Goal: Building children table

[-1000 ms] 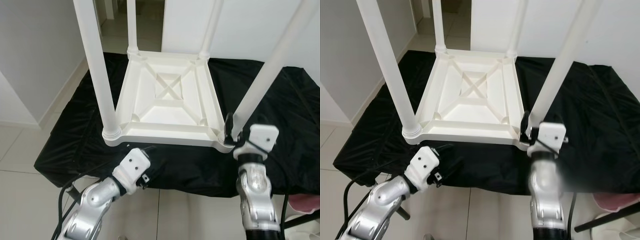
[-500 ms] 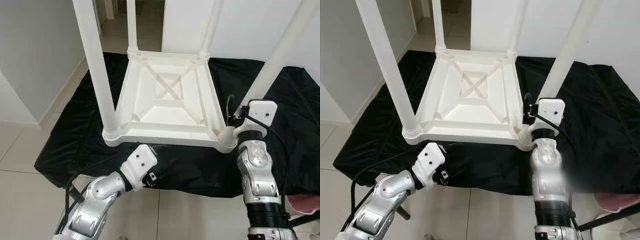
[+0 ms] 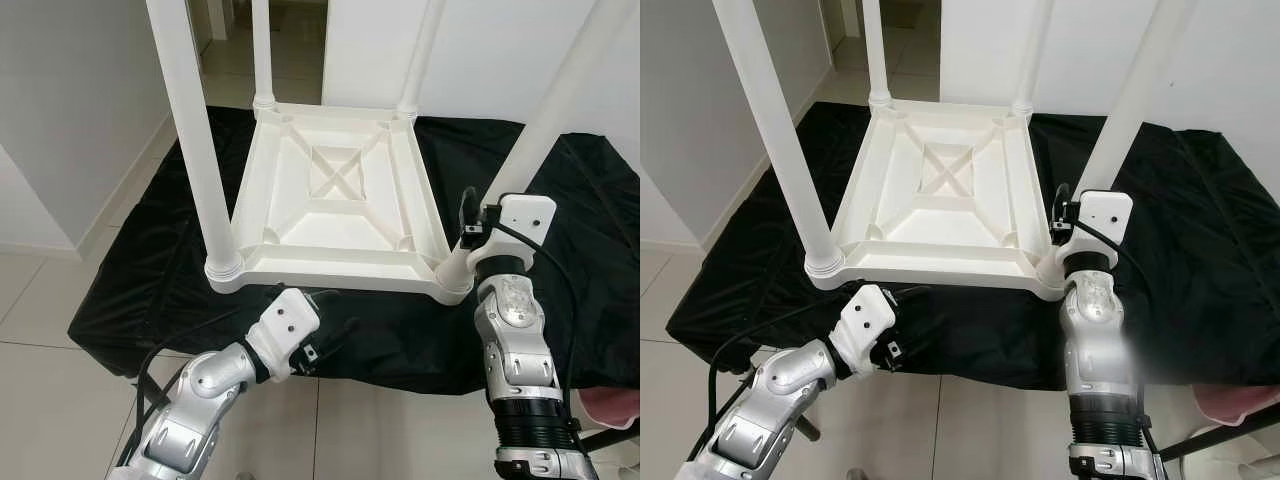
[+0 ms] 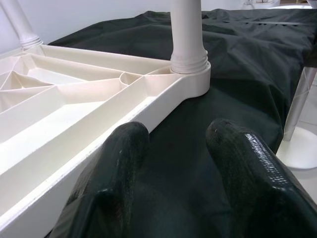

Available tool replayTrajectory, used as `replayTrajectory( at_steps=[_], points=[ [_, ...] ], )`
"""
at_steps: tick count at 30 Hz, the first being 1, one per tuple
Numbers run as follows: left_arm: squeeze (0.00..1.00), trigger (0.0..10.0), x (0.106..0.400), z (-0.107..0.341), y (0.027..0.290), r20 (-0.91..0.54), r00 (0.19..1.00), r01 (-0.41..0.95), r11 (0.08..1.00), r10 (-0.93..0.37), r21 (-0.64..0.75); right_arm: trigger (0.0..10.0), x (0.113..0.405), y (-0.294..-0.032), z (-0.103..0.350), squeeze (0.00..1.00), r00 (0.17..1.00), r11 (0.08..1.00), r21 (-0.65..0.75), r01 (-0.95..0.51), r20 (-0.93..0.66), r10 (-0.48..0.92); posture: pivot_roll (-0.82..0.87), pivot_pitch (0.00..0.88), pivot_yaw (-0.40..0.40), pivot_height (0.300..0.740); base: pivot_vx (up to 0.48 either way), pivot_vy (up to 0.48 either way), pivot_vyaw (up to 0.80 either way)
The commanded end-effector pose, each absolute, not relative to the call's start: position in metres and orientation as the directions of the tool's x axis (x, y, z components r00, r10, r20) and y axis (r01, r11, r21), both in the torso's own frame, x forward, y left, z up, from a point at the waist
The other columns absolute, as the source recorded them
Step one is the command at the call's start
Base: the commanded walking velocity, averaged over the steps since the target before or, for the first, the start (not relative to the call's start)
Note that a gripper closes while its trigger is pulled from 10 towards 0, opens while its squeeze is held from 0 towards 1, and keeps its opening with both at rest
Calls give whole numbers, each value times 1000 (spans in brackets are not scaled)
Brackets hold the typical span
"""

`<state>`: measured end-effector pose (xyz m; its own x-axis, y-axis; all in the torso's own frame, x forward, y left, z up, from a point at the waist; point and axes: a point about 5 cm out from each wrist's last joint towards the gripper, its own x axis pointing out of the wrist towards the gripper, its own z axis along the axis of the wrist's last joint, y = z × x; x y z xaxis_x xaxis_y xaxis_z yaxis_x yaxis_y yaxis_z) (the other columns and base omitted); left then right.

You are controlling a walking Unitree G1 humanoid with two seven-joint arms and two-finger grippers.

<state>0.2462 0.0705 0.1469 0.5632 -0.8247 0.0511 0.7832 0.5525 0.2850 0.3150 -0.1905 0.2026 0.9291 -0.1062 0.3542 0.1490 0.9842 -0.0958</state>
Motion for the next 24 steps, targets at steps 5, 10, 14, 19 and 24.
replayTrajectory(
  at_steps=[5,10,14,19,24],
  points=[
    [0,10000,247,143,70,32,571,785,557,-820,271,10000,317,-186,185,969,961,990,-90,109,266,-82,-46,69,-8,740,0,0,0],
    [0,10000,247,143,70,32,572,785,558,-820,270,10000,318,-186,184,0,964,990,-91,111,253,-85,-45,69,-10,740,0,0,0],
    [0,10000,248,143,70,32,575,783,561,-818,269,10000,319,-186,184,0,965,990,-93,110,248,-84,-42,68,-10,740,0,0,0],
    [0,10000,247,143,69,31,573,784,560,-819,267,10000,320,-185,182,0,969,990,-94,106,235,-81,-42,68,-10,740,0,0,0],
    [0,10000,246,143,68,32,570,787,558,-821,263,10000,320,-185,180,0,972,993,-72,98,221,-79,-40,68,-8,740,0,0,0]
  ],
)
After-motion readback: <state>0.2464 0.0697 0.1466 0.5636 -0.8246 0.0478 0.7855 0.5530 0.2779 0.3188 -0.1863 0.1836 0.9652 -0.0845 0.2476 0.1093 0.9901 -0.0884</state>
